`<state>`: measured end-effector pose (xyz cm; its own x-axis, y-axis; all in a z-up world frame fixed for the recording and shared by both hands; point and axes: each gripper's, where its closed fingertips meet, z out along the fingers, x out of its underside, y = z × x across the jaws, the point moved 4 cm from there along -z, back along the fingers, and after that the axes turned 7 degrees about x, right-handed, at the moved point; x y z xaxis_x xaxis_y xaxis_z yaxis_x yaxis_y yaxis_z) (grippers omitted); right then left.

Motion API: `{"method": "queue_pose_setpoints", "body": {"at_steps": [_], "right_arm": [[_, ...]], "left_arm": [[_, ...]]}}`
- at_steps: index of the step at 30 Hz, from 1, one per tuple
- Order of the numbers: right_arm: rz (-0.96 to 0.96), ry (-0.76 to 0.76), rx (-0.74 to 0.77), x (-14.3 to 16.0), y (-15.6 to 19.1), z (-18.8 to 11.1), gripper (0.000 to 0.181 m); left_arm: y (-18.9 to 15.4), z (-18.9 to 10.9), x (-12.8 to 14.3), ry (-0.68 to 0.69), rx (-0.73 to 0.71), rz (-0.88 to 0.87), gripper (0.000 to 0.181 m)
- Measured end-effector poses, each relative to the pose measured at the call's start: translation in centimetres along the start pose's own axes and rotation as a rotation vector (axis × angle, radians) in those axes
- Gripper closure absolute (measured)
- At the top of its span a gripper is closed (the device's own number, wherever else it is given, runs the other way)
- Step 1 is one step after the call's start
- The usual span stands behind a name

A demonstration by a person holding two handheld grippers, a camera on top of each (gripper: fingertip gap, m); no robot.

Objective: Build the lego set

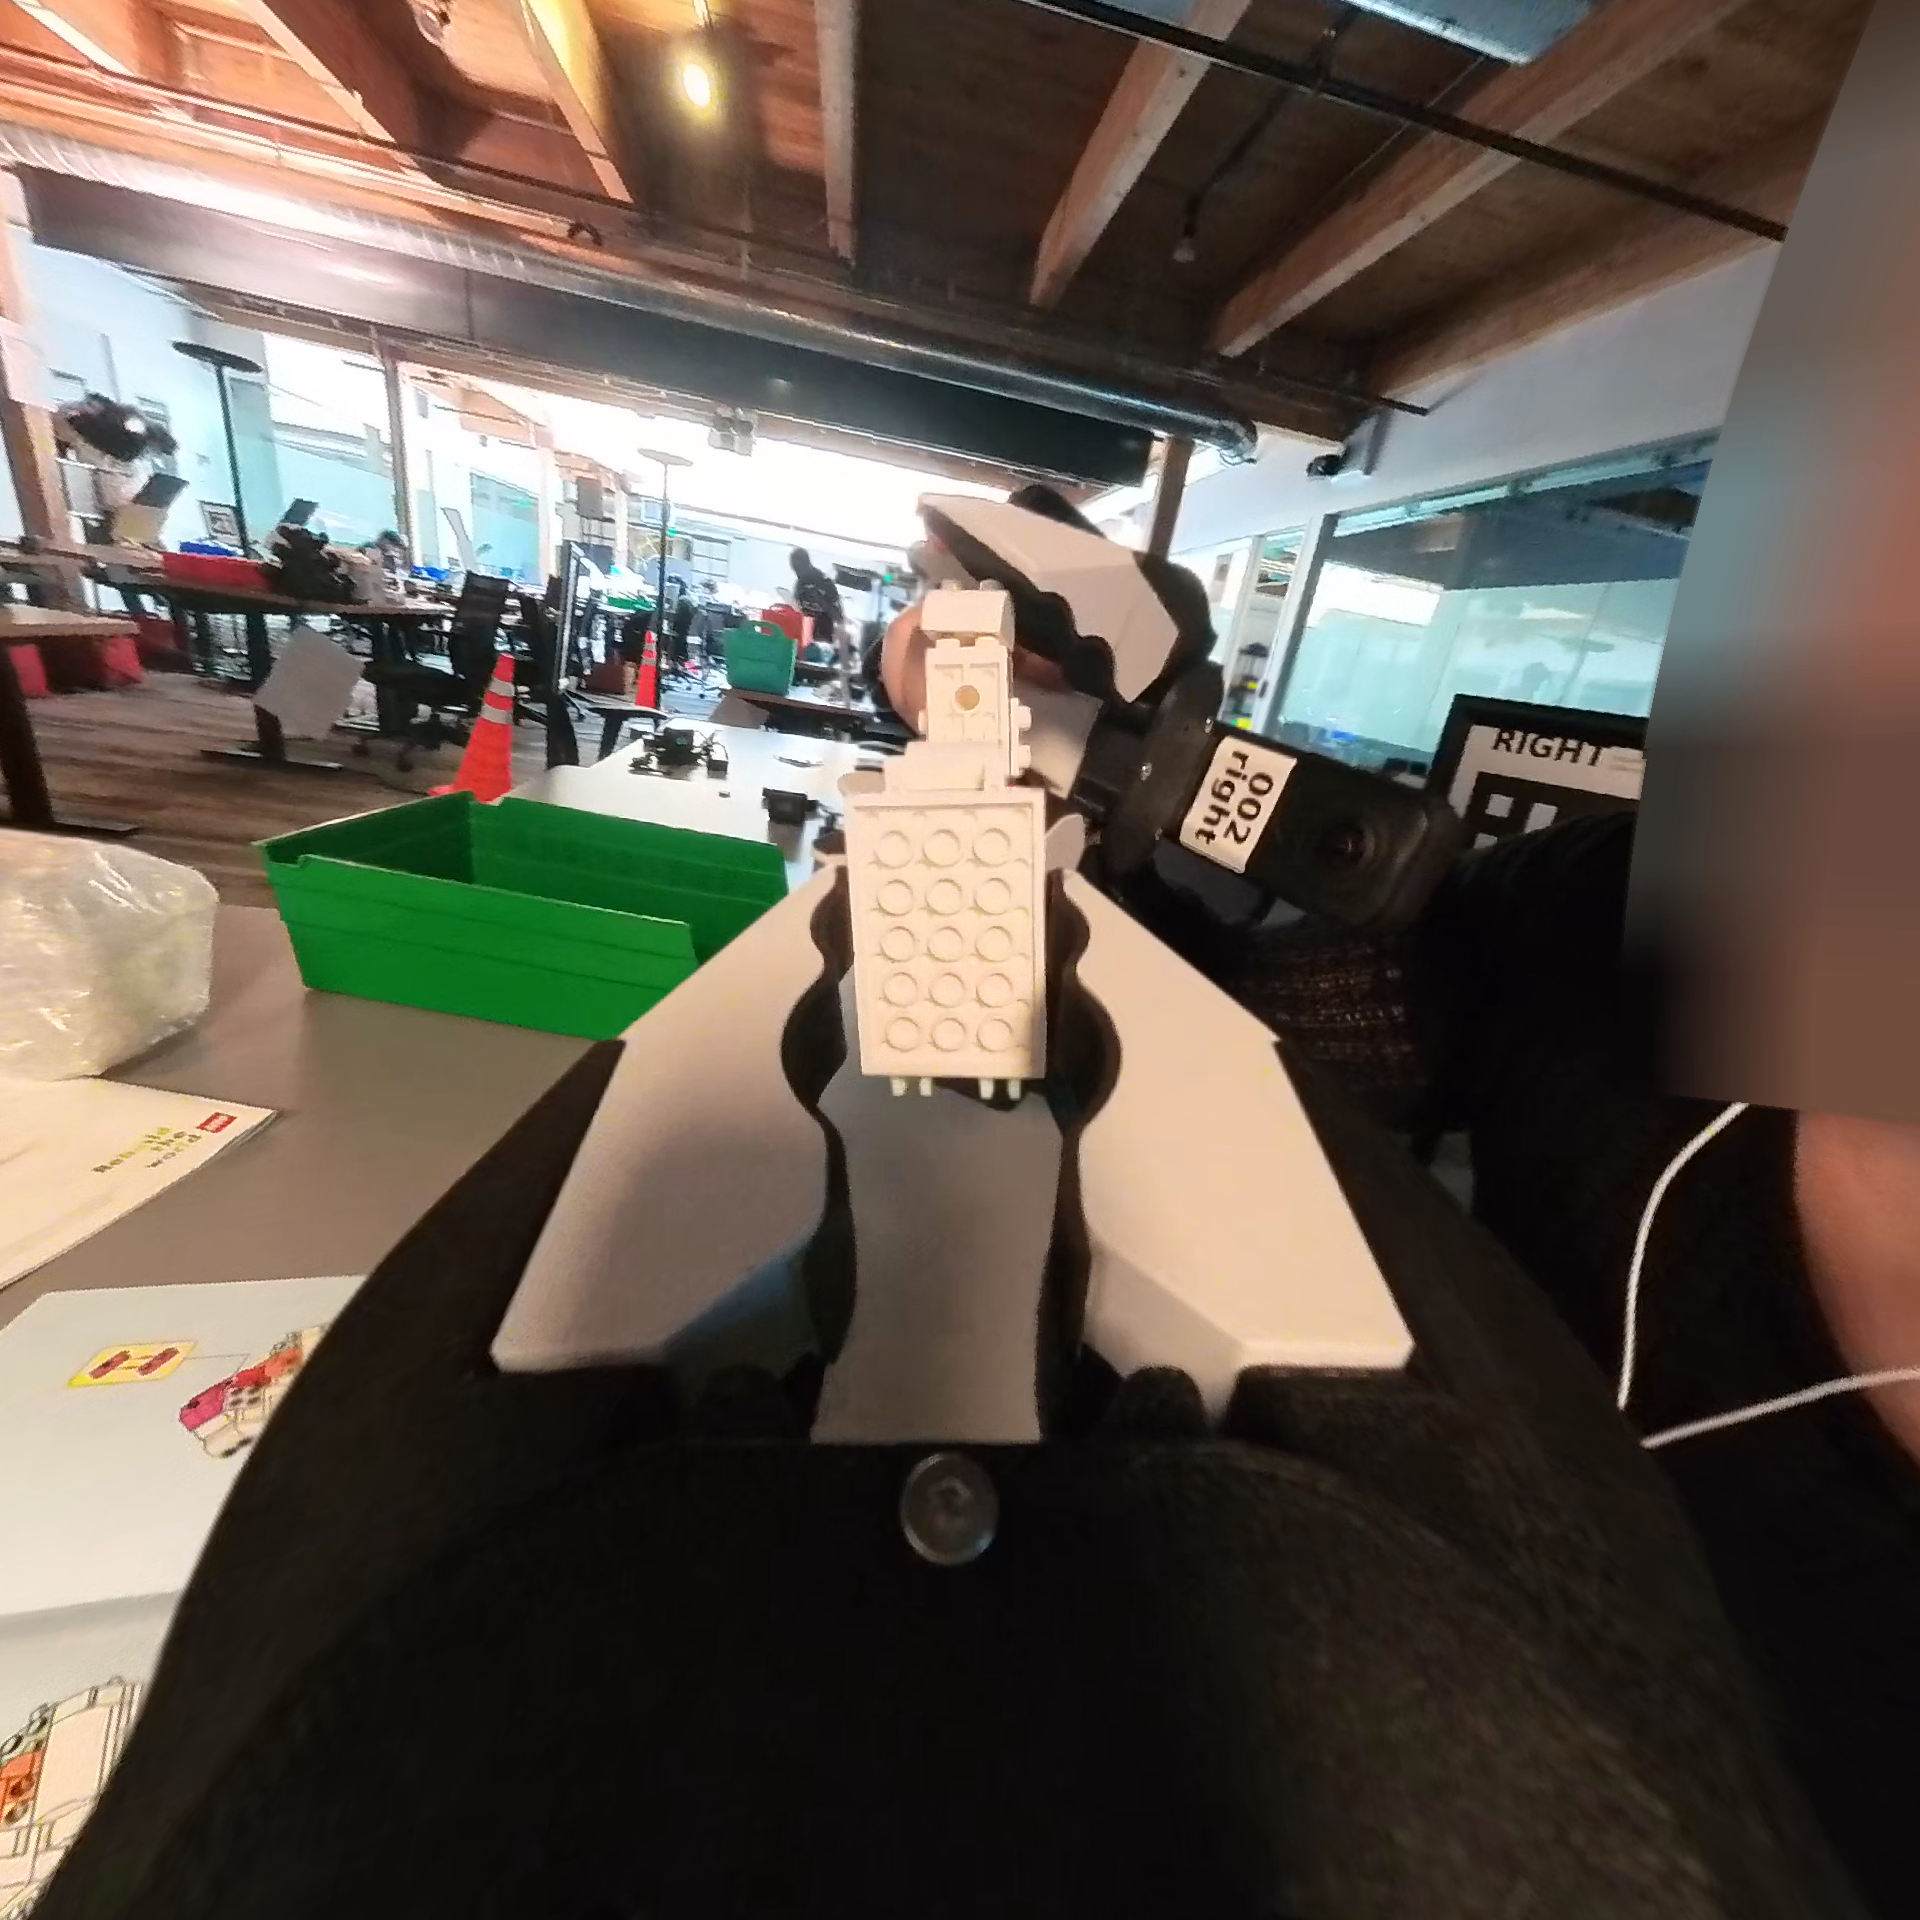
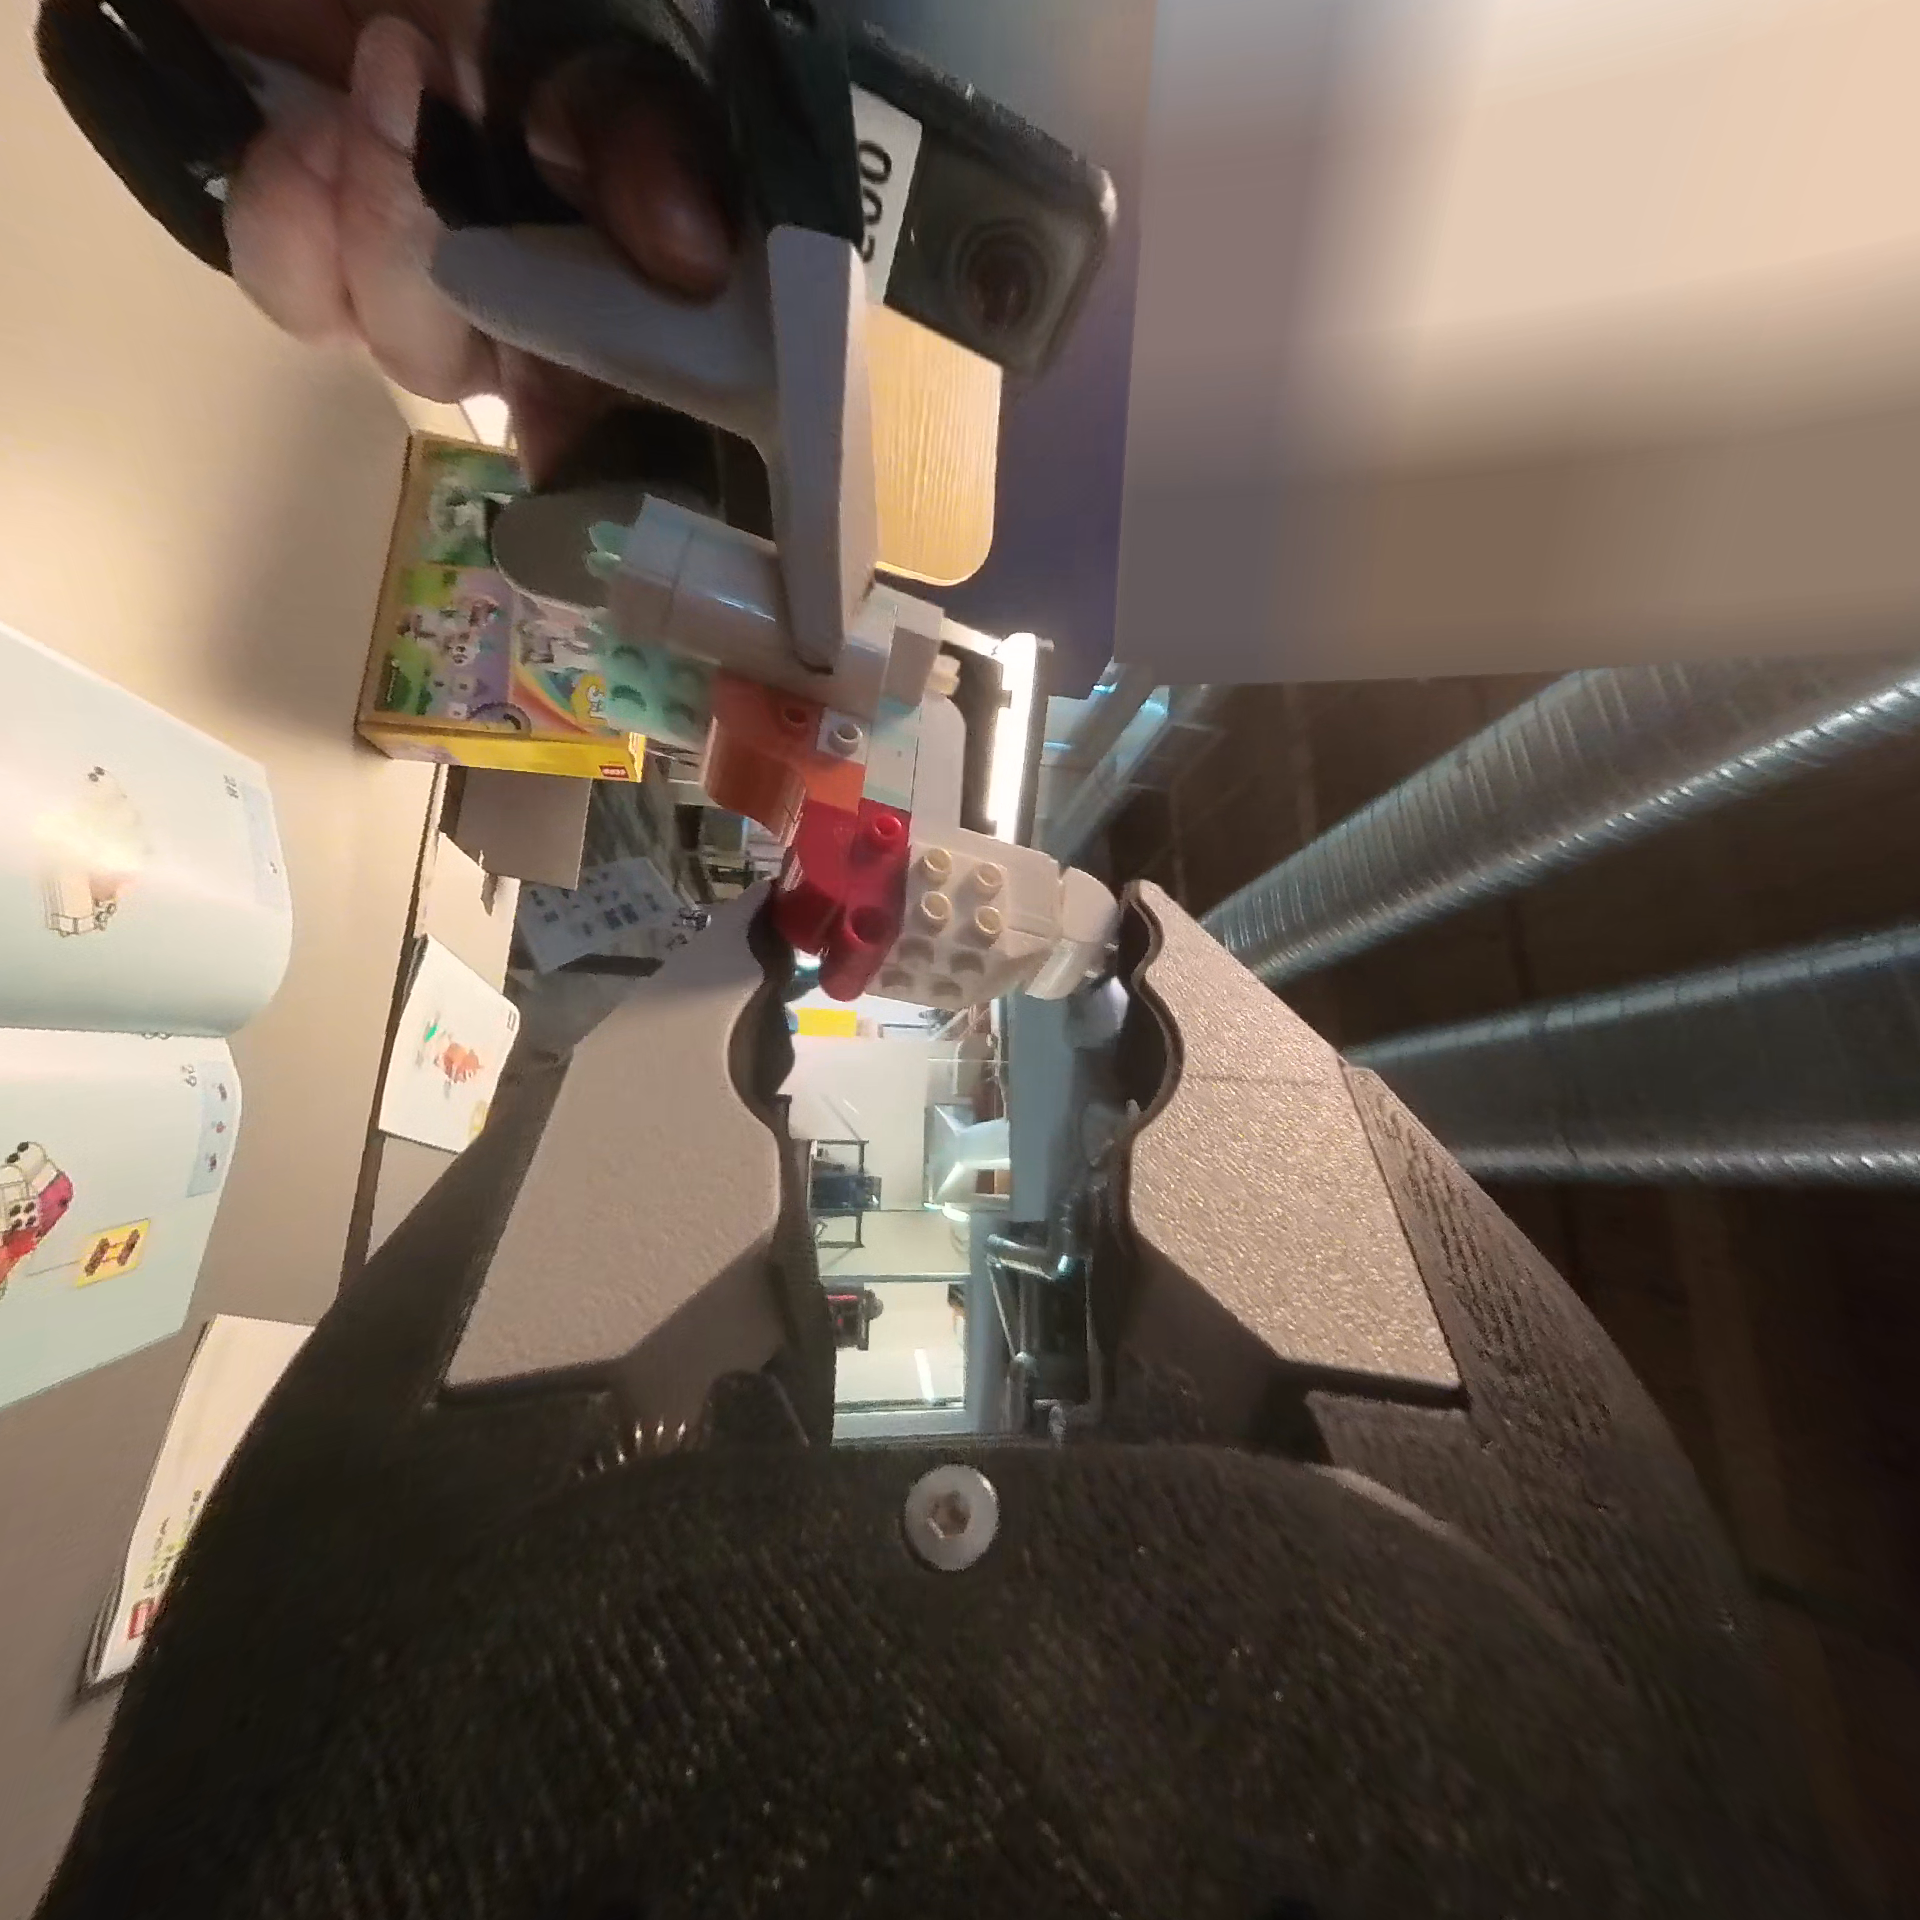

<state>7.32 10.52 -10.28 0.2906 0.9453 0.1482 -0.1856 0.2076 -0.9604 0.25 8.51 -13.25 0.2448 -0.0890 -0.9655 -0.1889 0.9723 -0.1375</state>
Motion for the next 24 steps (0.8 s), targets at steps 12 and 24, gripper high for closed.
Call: {"method": "queue_pose_setpoints", "body": {"at_steps": [12,24], "right_arm": [[0.025,-0.139,-0.046,-3.2,0.2,-0.5,0.119],[0.034,-0.224,-0.057,-4.5,0.5,-1.1,0.123]], "left_arm": [[-2.3,0.8,0.5,0.104,0.144,-0.008,0.144],[-3.2,0.7,0.4,0.074,0.294,-0.089,0.145]]}}
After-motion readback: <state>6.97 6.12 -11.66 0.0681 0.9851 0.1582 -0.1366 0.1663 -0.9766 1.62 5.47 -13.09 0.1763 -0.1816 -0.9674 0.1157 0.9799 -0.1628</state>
